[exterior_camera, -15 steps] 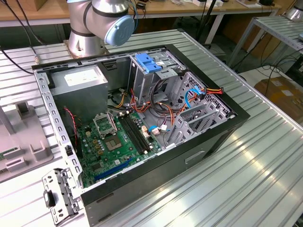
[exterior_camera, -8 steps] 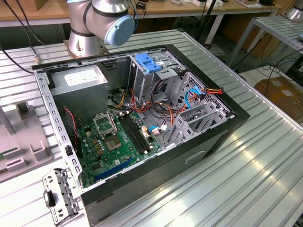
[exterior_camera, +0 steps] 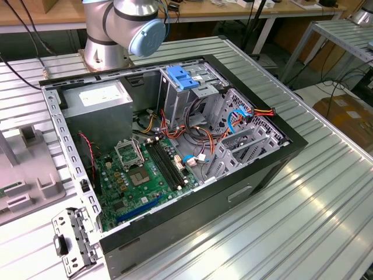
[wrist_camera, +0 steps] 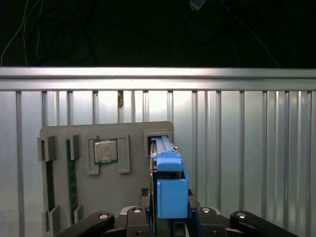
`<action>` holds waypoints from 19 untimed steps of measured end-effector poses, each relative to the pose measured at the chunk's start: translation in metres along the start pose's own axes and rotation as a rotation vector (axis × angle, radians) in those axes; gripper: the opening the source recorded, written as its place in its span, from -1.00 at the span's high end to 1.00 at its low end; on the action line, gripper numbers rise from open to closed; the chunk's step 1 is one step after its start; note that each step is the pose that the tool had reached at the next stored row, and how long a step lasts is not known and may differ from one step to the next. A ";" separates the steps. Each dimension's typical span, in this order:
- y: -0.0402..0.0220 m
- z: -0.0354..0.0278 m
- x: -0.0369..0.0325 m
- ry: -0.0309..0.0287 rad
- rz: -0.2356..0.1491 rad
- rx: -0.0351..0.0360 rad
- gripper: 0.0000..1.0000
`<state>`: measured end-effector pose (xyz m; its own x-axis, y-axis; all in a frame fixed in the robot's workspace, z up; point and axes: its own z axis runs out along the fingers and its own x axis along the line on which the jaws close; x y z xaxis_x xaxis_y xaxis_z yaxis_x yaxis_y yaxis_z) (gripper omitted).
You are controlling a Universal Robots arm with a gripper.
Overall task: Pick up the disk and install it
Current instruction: 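Pick up the disk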
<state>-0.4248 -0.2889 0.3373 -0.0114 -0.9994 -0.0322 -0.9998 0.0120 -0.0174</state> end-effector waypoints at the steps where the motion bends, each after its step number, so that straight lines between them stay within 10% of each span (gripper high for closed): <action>1: 0.0000 -0.0009 0.0000 0.0000 0.000 -0.0001 0.26; 19: -0.0002 -0.0129 -0.0007 0.0000 0.000 0.0000 0.26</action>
<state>-0.4248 -0.2887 0.3502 -0.0114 -0.9994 -0.0322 -0.9998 0.0120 -0.0174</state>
